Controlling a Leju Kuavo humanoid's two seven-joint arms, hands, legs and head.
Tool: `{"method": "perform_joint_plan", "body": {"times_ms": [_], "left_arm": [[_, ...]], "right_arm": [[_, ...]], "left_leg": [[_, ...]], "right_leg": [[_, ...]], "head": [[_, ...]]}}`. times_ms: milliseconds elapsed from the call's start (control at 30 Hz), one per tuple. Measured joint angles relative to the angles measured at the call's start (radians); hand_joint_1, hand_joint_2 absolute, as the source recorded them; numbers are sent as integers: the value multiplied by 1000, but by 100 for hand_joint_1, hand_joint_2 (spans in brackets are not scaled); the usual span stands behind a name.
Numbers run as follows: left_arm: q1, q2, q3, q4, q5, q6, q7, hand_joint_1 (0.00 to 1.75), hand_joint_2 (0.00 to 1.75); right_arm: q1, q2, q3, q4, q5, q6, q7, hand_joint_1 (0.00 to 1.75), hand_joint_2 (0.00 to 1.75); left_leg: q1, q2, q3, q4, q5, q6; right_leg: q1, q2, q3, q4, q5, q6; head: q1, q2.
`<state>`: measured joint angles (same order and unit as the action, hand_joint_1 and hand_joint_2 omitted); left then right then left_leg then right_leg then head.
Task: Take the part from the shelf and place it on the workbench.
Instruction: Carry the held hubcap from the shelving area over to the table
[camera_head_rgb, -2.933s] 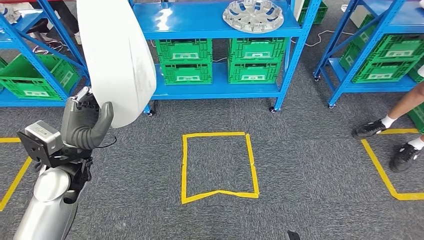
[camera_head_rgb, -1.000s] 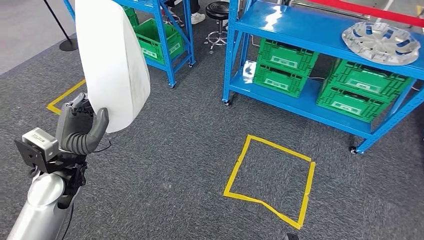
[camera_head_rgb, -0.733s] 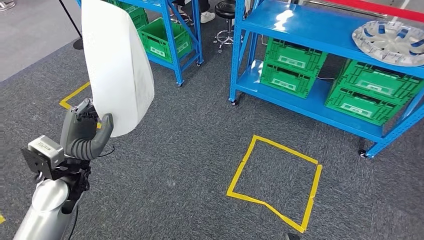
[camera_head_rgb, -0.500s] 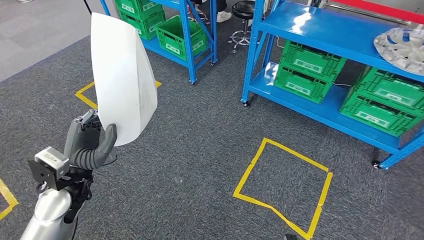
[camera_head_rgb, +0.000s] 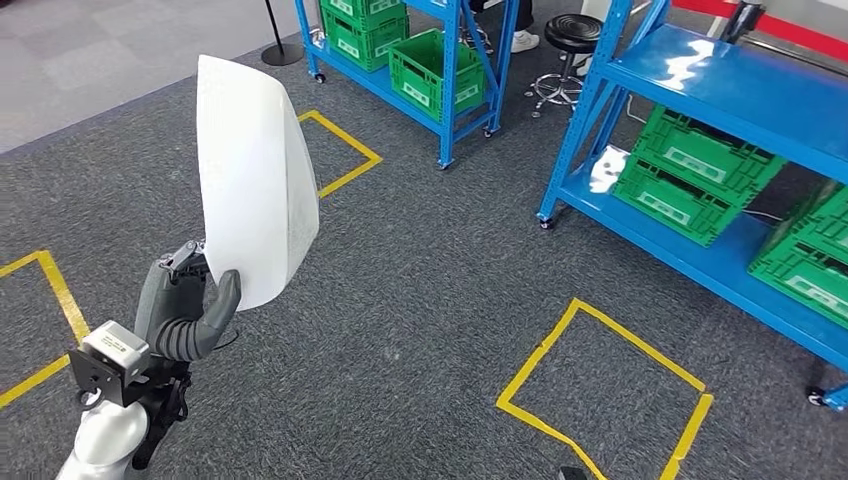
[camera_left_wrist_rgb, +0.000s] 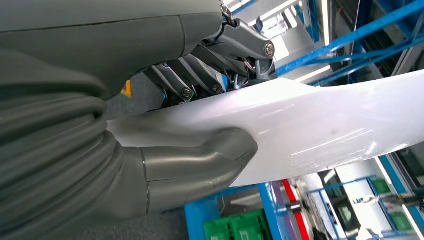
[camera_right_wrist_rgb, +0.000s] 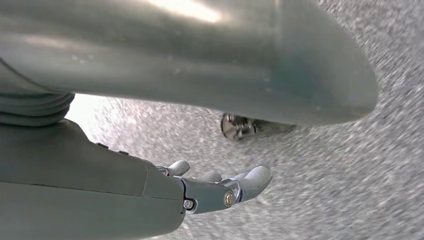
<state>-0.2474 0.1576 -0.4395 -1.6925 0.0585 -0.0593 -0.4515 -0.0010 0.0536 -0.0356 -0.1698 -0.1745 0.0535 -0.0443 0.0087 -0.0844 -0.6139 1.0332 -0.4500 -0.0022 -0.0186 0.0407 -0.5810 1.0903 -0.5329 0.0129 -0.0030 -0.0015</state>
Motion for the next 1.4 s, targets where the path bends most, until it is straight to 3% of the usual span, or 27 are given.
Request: {"method": "perform_joint_plan", "body": {"times_ms": [67, 133, 200, 267, 300, 333, 367, 400, 467, 533, 567, 633, 667, 733, 800, 833, 867, 900, 933, 1000, 1067, 1133, 1200, 1300, 1367, 1400], "left_arm": [[8, -4, 6, -9, -8, 1, 0, 175, 175], [20, -7, 16, -18, -15, 0, 0, 175, 175], [29, -9, 25, -26, -22, -2, 1, 175, 175], [33, -12, 33, -31, -28, -8, 5, 175, 175], [35, -14, 36, -32, -30, -11, 7, 175, 175], [37, -16, 38, -33, -32, -14, 10, 175, 175], [39, -17, 40, -33, -34, -17, 11, 175, 175], [40, -18, 41, -33, -35, -20, 13, 175, 175], [40, -21, 43, -34, -39, -26, 15, 175, 175], [38, -27, 46, -37, -40, -31, 18, 175, 175], [38, -30, 48, -38, -41, -33, 19, 175, 175], [38, -34, 51, -39, -42, -36, 22, 175, 175], [38, -35, 53, -41, -43, -37, 22, 175, 175], [36, -40, 56, -43, -44, -38, 24, 175, 175], [35, -47, 57, -43, -45, -41, 26, 175, 175], [35, -50, 57, -42, -46, -42, 27, 175, 175], [36, -52, 57, -41, -47, -44, 28, 175, 175], [36, -53, 58, -40, -48, -46, 29, 175, 175], [36, -54, 59, -40, -49, -47, 29, 175, 175], [36, -56, 61, -40, -50, -49, 29, 175, 175], [36, -58, 63, -40, -50, -53, 29, 175, 175], [36, -59, 66, -40, -52, -56, 29, 175, 175], [37, -59, 70, -40, -52, -57, 29, 175, 175], [34, -59, 73, -39, -53, -58, 28, 175, 175], [36, -60, 73, -36, -53, -59, 28, 175, 175], [36, -60, 73, -34, -53, -59, 29, 175, 175]], "right_arm": [[-1, 0, 3, 0, 3, 0, -4, 0, 0], [-3, 2, 7, 0, 6, 1, -4, 0, 0], [-4, 3, 8, 0, 7, 0, -4, 0, 0], [-4, 4, 9, 0, 7, 0, -3, 0, 0], [-3, 4, 9, 0, 7, 0, -2, 0, 0], [-3, 4, 9, 0, 7, 0, -2, 0, 0], [-3, 4, 9, 0, 7, 0, -1, 0, 0], [-4, 5, 10, 0, 7, 0, -1, 0, 0], [-5, 6, 12, 0, 7, 0, -1, 0, 0], [-6, 6, 13, 0, 6, 1, -2, 0, 0], [-7, 6, 14, 0, 5, 1, -2, 0, 0], [-10, 7, 14, 0, 4, 1, -2, 0, 0], [-12, 7, 14, 0, 3, 1, -2, 0, 0], [-14, 8, 14, 0, 0, 1, -3, 0, 0], [-13, 8, 14, 0, -3, 1, -3, 0, 0], [-12, 9, 14, 0, -4, 1, -3, 0, 0], [-11, 9, 14, 0, -5, 1, -3, 0, 0], [-10, 9, 14, 0, -6, 1, -3, 0, 0], [-10, 9, 14, 0, -6, 0, -3, 0, 0], [-10, 9, 14, 0, -8, 0, -3, 0, 0], [-12, 9, 14, 0, -11, 0, -3, 0, 0], [-14, 10, 14, 0, -14, -1, -4, 0, 0], [-15, 12, 14, 0, -16, -1, -5, 0, 0], [-14, 13, 14, 0, -17, -1, -5, 0, 0], [-11, 14, 14, 0, -17, -1, -4, 0, 0], [-11, 14, 14, 0, -17, -1, -4, 0, 0]], "left_leg": [[-1, -18, -6, 2, 2, -14], [0, -31, -12, 0, 7, -27], [-1, -2, -31, 32, -14, -36], [-2, 49, -80, 142, -76, -42], [-2, 64, -110, 209, -107, -44], [-2, 71, -132, 259, -125, -46], [-2, 75, -138, 277, -124, -46], [-2, 79, -124, 255, -105, -45], [-4, 106, -52, 125, -48, -39], [-10, 133, 5, 21, -19, -27], [-13, 137, 12, 4, -19, -21], [-15, 117, 10, 0, -14, -9], [-13, 108, 10, -3, -11, -3], [-8, 92, 12, -10, -6, 9], [-7, 73, 10, -10, -4, 14], [-8, 62, 8, -8, -4, 15], [-8, 50, 7, -6, -4, 15], [-8, 37, 6, -4, -5, 15], [-7, 26, 6, -1, -5, 14], [-7, 5, 4, 4, -5, 8], [-7, -12, -1, 6, -4, -5], [-6, -29, -5, 0, 2, -19], [-6, -12, -15, 14, -6, -29], [-7, 60, -79, 154, -87, -40], [-4, 73, -122, 253, -126, -45], [-3, 75, -122, 259, -120, -46]], "right_leg": [[1, 15, 17, -42, 4, -9], [3, -4, 19, -46, 11, -23], [1, -24, 22, -51, 16, -38], [2, -45, 23, -53, 17, -47], [4, -57, 23, -53, 17, -48], [5, -69, 23, -53, 16, -49], [5, -80, 23, -52, 15, -49], [6, -91, 24, -52, 14, -49], [7, -111, 28, -52, 11, -44], [12, -126, 31, -51, 5, -35], [14, -133, 32, -51, 4, -30], [15, -147, 33, -53, 3, -19], [13, -140, 32, -48, -2, -13], [9, -96, 6, 9, -38, -3], [8, -55, -58, 137, -95, 2], [8, -48, -89, 194, -112, 3], [8, -46, -107, 222, -111, 3], [8, -45, -105, 210, -90, 2], [7, -40, -84, 160, -56, 1], [4, -9, -25, 26, 2, -3], [5, 13, 4, -37, 18, -12], [8, -1, 5, -41, 20, -25], [8, -20, 10, -47, 26, -38], [9, -51, 12, -51, 30, -53], [11, -73, 11, -51, 28, -56], [12, -85, 11, -51, 28, -57]], "head": [[0, 0], [1, 0], [-3, 0], [-8, 0], [-9, 0], [-8, 0], [-9, 0], [-9, 0], [-9, 0], [-8, 0], [-7, 0], [-6, 0], [-6, 0], [-4, 0], [-2, 0], [-1, 0], [-1, 0], [-1, 0], [-1, 0], [-1, 0], [-1, 0], [-1, 0], [-3, 0], [-7, 0], [-7, 0], [-7, 0]]}}
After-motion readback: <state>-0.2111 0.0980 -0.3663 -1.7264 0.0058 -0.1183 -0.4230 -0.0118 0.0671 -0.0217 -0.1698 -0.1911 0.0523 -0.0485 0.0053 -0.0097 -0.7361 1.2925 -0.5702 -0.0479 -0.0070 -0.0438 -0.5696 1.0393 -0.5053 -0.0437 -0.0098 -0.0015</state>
